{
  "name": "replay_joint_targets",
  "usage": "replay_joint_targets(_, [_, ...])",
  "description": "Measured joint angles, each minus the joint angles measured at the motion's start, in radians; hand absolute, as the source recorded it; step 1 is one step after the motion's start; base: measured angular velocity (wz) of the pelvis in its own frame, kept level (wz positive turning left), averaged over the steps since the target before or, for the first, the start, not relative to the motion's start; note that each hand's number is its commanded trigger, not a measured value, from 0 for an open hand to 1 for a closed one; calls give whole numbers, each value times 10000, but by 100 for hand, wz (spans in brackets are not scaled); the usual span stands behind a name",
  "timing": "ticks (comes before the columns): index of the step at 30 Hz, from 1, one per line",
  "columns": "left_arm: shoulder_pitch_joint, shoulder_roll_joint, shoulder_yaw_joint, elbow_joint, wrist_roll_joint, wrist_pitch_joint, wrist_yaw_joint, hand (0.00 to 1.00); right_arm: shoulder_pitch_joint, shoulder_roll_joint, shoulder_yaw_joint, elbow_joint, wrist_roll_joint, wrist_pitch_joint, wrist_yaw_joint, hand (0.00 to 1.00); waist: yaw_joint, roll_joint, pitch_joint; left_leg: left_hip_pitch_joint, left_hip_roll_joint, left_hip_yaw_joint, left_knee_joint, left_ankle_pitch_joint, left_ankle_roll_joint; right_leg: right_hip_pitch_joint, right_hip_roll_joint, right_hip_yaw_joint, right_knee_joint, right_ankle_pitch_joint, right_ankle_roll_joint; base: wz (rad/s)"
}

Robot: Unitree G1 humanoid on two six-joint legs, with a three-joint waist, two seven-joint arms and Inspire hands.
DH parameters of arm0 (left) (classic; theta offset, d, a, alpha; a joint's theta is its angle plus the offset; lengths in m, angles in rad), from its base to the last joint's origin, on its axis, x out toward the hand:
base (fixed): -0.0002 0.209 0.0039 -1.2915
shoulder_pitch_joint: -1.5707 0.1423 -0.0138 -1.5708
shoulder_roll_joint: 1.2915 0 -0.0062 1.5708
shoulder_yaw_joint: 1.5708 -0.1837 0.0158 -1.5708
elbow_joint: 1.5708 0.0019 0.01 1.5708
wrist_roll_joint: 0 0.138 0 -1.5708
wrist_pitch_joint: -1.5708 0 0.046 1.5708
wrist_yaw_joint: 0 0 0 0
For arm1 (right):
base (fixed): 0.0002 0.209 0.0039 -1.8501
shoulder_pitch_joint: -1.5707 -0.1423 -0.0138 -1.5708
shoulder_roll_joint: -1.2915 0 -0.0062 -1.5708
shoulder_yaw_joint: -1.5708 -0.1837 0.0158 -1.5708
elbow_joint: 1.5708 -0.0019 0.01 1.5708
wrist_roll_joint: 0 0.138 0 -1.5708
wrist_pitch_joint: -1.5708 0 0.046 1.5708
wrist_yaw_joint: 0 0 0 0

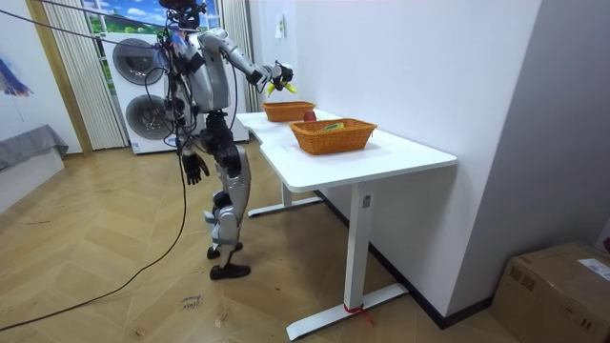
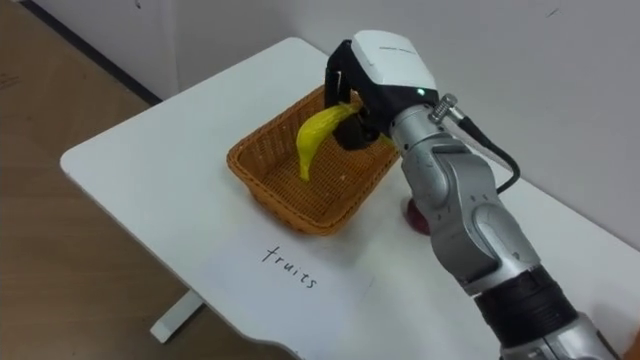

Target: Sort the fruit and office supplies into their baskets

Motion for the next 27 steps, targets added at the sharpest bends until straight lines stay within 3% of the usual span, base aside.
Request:
replay_joint_targets(15, [7,-1,-51,10,-3,19,-242,0,-160,209,798,613,-1,-115,-232,100,58,73,53,-93,-75,-132,14,3,10,-40,-89,-218,-6,-45,73,1])
replay_joint_targets(18, [1,6,-129,-38,-4,22,-222,0,-160,209,798,650,-1,-117,-232,57,42,88,57,-120,-116,-247,17,12,26,-38,-92,-243,-4,-53,86,11])
replay_joint_targets(19, [-6,5,-133,-47,-1,22,-221,0,-160,208,799,656,-1,-116,-232,21,51,88,57,-114,-120,-252,21,14,28,-38,-93,-222,-3,-53,86,7])
replay_joint_targets(20, [-28,6,-132,-47,-1,23,-221,0,-163,208,818,658,-3,-117,-232,1,93,91,59,-99,-122,-253,41,20,40,-37,-95,-199,-3,-53,86,0])
replay_joint_targets(27, [-125,13,-252,-23,-1,23,-219,0,-176,207,1145,786,-6,-132,-207,0,244,138,91,-119,-134,-299,39,23,43,-44,-131,-154,-3,-61,96,1])
